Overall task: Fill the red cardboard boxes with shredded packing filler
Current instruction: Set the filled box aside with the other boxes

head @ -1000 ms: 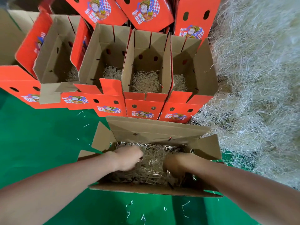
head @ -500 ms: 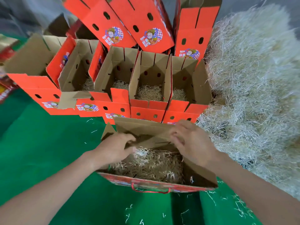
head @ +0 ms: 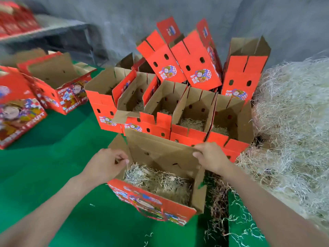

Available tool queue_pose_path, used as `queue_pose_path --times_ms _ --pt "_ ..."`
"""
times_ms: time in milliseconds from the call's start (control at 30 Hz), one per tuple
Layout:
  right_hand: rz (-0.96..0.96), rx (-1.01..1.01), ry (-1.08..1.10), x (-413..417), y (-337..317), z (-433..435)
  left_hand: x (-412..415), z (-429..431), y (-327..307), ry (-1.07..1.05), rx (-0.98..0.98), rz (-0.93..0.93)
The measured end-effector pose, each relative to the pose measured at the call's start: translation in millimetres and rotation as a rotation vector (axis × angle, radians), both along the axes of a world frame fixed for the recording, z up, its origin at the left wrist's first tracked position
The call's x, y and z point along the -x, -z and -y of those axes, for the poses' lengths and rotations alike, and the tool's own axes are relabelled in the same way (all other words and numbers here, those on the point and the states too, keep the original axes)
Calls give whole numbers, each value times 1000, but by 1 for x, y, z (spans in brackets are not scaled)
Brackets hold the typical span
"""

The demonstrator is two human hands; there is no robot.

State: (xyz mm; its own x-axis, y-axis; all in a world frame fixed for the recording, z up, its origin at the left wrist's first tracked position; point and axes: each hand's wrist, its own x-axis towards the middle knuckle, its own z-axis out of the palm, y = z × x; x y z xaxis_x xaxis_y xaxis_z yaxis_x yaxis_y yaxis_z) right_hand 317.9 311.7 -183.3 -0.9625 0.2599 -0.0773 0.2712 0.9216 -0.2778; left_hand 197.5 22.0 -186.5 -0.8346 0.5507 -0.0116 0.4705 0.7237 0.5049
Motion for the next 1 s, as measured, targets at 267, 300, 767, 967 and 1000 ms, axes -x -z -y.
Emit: queue_pose_path --times_ms 267,300,767,967,1000 --pt "-36 236 -98 79 0 62 -11 35 20 -692 -216 -147" --pt "-3 222 -111 83 1 64 -14 30 21 -805 -373 -16" --pt "-78 234 -147 96 23 71 -17 -26 4 -877 -720 912" --pt "-227 377 -182 116 5 89 0 -4 -19 -753 -714 603" --pt "-234 410 -188 120 1 91 1 0 -27 -724 -719 538"
